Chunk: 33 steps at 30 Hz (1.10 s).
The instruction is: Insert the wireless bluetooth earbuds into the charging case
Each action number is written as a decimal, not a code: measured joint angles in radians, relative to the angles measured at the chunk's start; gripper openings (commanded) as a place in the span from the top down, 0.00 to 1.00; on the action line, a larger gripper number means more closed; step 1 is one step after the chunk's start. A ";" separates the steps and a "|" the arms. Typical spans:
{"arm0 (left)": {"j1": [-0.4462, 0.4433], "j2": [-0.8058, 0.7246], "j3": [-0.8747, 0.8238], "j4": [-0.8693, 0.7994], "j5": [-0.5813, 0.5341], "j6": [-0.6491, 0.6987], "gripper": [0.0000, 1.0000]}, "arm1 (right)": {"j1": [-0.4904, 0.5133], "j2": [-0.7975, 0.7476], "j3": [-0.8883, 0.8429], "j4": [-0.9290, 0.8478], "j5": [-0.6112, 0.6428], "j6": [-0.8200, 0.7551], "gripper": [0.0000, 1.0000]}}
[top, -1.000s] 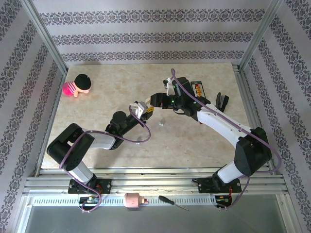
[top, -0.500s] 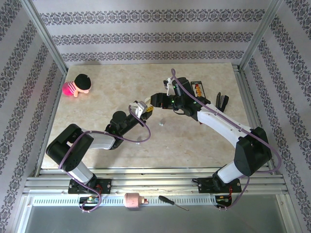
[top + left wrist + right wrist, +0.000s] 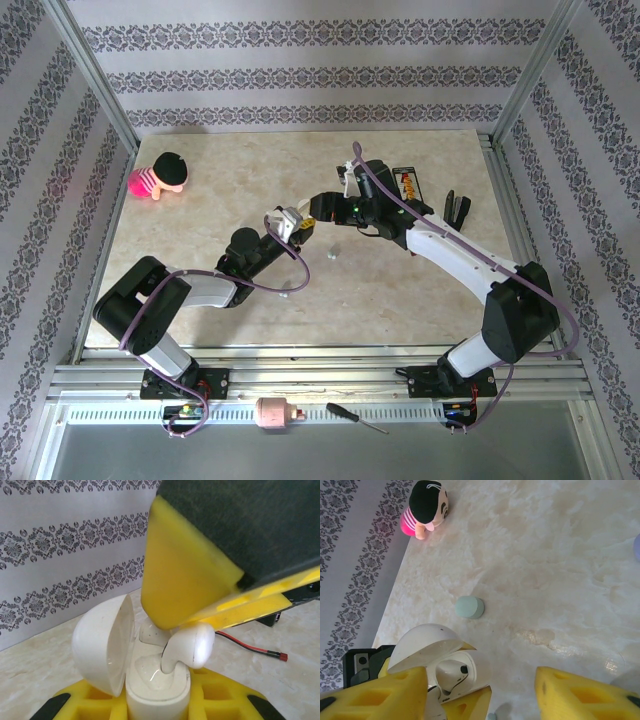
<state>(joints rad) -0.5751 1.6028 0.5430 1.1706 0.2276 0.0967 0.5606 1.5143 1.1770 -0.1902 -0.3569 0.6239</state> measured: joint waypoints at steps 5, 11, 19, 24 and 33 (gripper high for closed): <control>0.000 0.000 0.000 0.000 0.005 0.000 1.00 | -0.007 -0.053 -0.029 0.000 0.001 -0.002 0.34; 0.000 -0.006 0.000 -0.006 0.028 0.000 1.00 | -0.035 -0.073 -0.048 0.002 0.003 -0.014 0.40; 0.000 -0.015 0.000 -0.016 0.053 0.000 1.00 | -0.032 -0.071 -0.052 -0.024 -0.009 -0.053 0.43; 0.000 -0.015 0.000 -0.021 0.052 -0.006 1.00 | -0.013 -0.053 -0.051 -0.027 -0.026 -0.071 0.43; 0.000 -0.016 0.008 -0.040 0.053 -0.008 1.00 | 0.020 -0.032 -0.044 -0.046 -0.053 -0.093 0.42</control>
<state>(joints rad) -0.5751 1.5864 0.5507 1.1301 0.2806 0.0883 0.5808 1.4826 1.1332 -0.2363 -0.4103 0.5312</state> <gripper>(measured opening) 0.209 0.580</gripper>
